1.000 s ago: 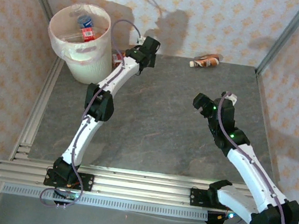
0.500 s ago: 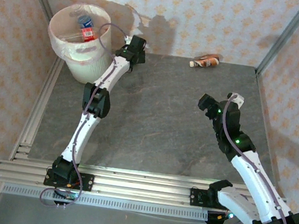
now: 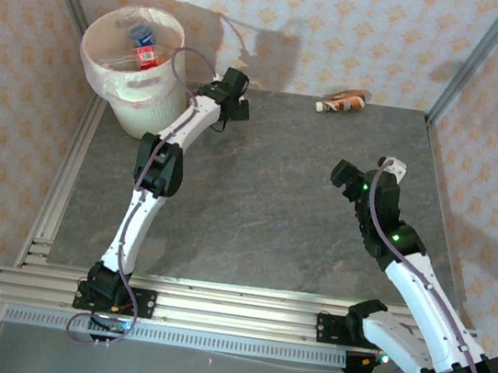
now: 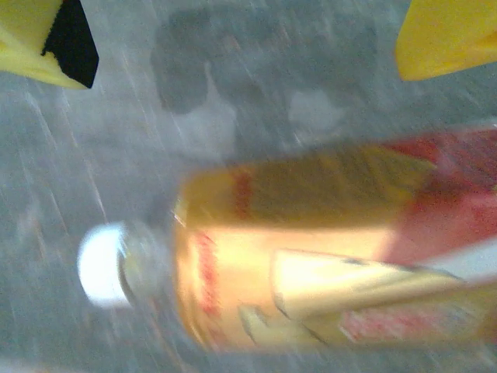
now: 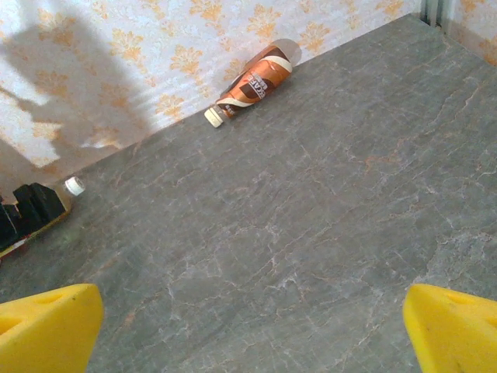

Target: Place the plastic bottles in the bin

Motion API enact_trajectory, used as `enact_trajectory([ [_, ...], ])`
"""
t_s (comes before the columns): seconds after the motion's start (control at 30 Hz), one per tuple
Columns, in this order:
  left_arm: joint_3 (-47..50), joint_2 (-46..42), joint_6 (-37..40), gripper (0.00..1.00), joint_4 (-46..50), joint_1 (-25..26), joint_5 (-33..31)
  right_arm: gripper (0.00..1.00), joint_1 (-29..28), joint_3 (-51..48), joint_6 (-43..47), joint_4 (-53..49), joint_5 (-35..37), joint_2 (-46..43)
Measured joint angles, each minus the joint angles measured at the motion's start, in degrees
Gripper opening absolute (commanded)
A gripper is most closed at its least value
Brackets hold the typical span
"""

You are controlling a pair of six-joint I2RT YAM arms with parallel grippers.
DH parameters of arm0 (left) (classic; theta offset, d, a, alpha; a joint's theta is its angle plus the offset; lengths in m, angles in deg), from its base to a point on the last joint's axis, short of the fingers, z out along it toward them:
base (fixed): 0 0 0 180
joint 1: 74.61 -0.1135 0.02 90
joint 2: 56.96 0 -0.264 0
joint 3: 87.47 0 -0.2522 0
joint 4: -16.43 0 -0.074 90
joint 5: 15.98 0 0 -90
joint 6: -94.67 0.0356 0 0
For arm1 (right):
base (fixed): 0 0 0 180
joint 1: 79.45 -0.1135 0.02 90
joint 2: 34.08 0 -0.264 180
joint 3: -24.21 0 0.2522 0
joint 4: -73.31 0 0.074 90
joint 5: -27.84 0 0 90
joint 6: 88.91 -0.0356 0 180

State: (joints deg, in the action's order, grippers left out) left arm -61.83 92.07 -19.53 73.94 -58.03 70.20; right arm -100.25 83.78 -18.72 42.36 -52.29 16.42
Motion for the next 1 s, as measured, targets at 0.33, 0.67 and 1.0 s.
enact_trajectory([
  [0.33,6.23,-9.97,-0.44,1.00,1.66,6.71,9.46,0.99,0.00,-0.61,0.13,0.04,-0.11,-0.87],
  [0.67,-9.90,-5.49,4.37,1.00,-0.72,1.75,6.82,0.99,0.00,-0.63,0.17,-0.02,-0.15,-2.49],
  [1.0,-15.78,8.20,4.17,1.00,-5.11,-4.09,2.08,0.99,0.00,-1.55,0.17,-0.50,0.92,-3.74],
])
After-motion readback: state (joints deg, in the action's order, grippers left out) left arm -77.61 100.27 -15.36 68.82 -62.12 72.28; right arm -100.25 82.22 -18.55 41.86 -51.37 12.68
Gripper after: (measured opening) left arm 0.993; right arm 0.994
